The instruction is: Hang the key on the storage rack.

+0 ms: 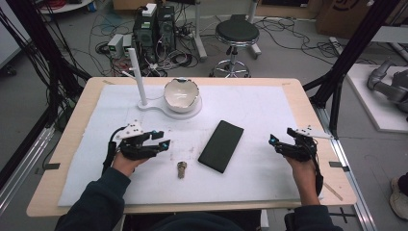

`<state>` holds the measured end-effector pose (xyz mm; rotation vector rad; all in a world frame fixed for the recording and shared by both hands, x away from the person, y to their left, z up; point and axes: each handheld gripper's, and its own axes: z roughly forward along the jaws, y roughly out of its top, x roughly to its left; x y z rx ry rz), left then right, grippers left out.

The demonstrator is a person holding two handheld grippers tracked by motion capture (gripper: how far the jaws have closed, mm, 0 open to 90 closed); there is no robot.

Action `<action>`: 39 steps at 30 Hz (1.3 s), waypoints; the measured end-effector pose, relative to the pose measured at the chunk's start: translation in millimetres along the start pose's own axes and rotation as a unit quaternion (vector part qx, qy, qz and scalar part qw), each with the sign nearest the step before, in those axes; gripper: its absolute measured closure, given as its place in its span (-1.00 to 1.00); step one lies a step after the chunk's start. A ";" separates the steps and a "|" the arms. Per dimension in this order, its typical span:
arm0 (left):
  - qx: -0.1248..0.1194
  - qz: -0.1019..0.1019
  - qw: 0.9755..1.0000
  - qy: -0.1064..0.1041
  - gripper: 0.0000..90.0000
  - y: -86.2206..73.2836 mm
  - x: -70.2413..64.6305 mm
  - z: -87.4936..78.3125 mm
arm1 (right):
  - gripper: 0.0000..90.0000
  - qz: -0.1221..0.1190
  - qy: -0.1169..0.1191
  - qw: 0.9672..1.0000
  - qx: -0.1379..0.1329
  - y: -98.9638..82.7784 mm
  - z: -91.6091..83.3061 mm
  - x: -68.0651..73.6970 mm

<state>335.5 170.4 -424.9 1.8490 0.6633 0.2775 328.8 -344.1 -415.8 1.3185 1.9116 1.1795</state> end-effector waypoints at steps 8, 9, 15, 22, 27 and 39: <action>0.072 0.029 0.996 -0.042 0.46 -6.8 -23.4 19.0 | -0.53 -0.003 -0.002 1.000 -0.001 -0.2 -1.9 0.7; 0.080 0.030 0.995 -0.044 0.48 -8.3 -24.4 20.2 | -0.53 -0.003 -0.001 1.000 0.000 -0.4 -1.7 0.6; 0.119 0.030 0.990 -0.062 0.52 -14.5 -28.9 28.7 | -0.53 -0.001 -0.001 1.000 0.000 -0.7 -1.4 -0.9; 0.156 0.014 0.985 -0.069 0.70 -16.4 -29.8 28.9 | -0.53 -0.001 -0.001 1.000 0.002 -0.8 -1.0 -0.2; 0.156 0.001 0.986 -0.066 0.89 -16.9 -29.5 29.7 | -0.53 -0.003 -0.002 1.000 0.002 -0.9 -0.4 -0.6; 0.079 0.012 0.997 -0.018 0.95 -2.2 -21.5 13.7 | -0.53 -0.001 -0.005 1.000 0.003 -1.2 -1.0 -1.1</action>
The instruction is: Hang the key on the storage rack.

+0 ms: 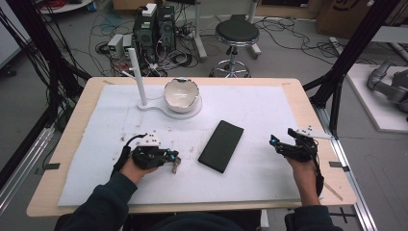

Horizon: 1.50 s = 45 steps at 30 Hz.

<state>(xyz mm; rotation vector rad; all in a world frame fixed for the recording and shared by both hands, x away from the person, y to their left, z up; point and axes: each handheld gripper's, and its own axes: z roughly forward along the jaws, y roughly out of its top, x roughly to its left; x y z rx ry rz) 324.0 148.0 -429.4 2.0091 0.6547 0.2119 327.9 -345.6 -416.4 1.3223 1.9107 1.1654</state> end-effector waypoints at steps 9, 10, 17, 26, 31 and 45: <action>-0.001 -0.017 0.999 0.038 0.79 -5.6 12.6 -6.5 | -0.53 -0.001 0.001 1.000 0.001 0.0 -0.3 1.1; 0.005 -0.016 0.999 0.038 0.76 -7.3 14.0 -7.8 | -0.53 0.001 0.001 1.000 0.001 -0.1 -0.6 1.0; 0.037 -0.026 0.999 0.021 0.46 -18.4 29.6 1.3 | -0.53 0.000 0.003 1.000 0.003 -0.5 0.4 1.4; 0.051 -0.007 0.999 -0.014 0.64 -17.8 28.5 5.8 | -0.53 -0.004 0.009 1.000 0.007 0.3 4.2 3.6; 0.065 0.009 0.998 -0.010 0.80 -17.0 25.3 8.8 | -0.52 -0.007 0.011 1.000 0.009 0.7 6.0 4.5; -0.010 -0.033 0.999 -0.020 0.96 -9.4 27.0 -5.3 | -0.52 -0.001 0.008 1.000 0.008 0.2 4.1 1.7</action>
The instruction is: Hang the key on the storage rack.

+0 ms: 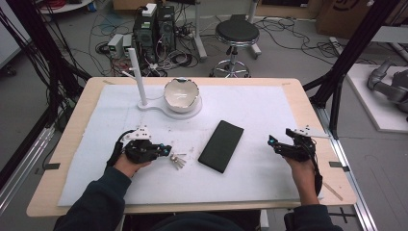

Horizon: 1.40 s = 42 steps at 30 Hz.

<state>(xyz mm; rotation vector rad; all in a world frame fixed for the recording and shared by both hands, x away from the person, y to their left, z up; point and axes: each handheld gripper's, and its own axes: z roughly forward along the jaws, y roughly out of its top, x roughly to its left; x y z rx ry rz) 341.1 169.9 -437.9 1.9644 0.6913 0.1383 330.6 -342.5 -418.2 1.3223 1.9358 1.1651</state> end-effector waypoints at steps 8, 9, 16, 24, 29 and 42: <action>-0.001 0.001 1.000 0.007 0.95 -0.6 -2.1 5.5 | -0.52 -0.001 0.000 1.000 0.001 -0.1 -0.3 0.2; 0.003 0.001 1.000 0.008 0.95 -1.0 -3.0 6.9 | -0.52 -0.001 0.000 1.000 0.001 -0.2 -0.2 0.2; 0.018 -0.003 1.000 0.016 0.93 -2.9 -0.7 9.1 | -0.52 0.000 0.000 1.000 0.001 -0.4 -0.4 -0.2; 0.038 -0.014 0.999 0.027 0.62 -4.2 1.0 8.2 | -0.52 0.001 0.001 1.000 0.001 -0.6 -0.5 0.0; 0.036 -0.009 0.999 0.029 0.60 -5.4 1.5 -11.6 | -0.52 0.004 -0.001 1.000 0.002 -1.4 -2.0 -1.4; 0.064 -0.020 0.998 0.013 0.53 -15.2 18.2 -4.3 | -0.52 0.002 0.001 1.000 0.002 -0.9 -1.2 0.3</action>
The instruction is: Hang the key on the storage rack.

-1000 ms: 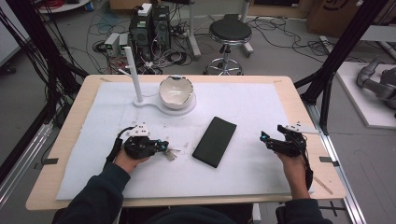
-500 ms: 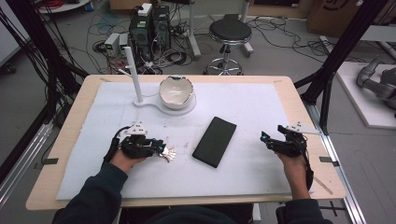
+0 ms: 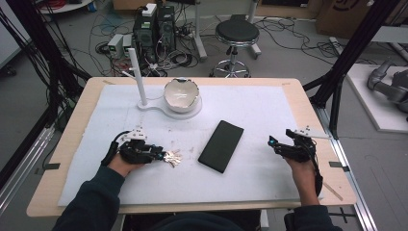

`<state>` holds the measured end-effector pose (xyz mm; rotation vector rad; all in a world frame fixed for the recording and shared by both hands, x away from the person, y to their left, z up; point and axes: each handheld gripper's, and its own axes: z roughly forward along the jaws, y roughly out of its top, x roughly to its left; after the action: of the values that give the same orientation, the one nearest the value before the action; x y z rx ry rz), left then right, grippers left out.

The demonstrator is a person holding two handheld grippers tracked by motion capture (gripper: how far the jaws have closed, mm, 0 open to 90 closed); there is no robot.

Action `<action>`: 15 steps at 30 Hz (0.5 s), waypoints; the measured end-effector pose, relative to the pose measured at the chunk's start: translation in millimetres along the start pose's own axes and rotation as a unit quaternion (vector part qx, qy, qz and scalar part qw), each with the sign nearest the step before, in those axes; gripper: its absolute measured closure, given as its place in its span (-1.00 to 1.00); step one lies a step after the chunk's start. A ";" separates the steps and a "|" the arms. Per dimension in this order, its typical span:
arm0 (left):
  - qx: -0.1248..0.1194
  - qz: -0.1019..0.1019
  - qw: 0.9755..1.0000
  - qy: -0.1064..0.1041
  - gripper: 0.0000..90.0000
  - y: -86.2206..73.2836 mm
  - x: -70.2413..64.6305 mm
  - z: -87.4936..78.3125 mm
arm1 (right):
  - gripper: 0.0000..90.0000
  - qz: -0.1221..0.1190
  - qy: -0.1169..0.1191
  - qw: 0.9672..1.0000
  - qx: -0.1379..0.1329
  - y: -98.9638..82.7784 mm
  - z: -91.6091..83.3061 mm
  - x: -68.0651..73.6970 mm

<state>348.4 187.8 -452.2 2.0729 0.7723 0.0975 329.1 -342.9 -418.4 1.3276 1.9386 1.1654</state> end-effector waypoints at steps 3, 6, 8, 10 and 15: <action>0.008 0.005 1.000 0.004 0.61 0.6 -0.4 1.4 | -0.52 0.001 0.000 1.000 0.001 -0.1 0.4 -0.3; 0.013 0.020 1.000 0.007 0.85 0.9 -4.5 2.7 | -0.52 -0.001 0.001 1.000 0.002 0.2 1.1 0.6; 0.013 0.023 1.000 0.007 0.90 1.0 -5.1 2.6 | -0.52 0.000 0.001 1.000 0.002 0.4 1.5 0.8; 0.004 0.017 1.000 0.004 0.99 1.3 -5.5 1.8 | -0.52 -0.002 0.001 1.000 0.003 0.6 1.7 0.6; -0.030 0.003 1.000 -0.005 0.99 3.6 -5.9 -2.3 | -0.52 -0.001 0.000 1.000 0.003 0.2 1.8 -0.5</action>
<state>344.6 184.7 -446.8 2.0185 0.7475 0.1120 330.9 -342.6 -419.1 1.3279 1.9454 1.1593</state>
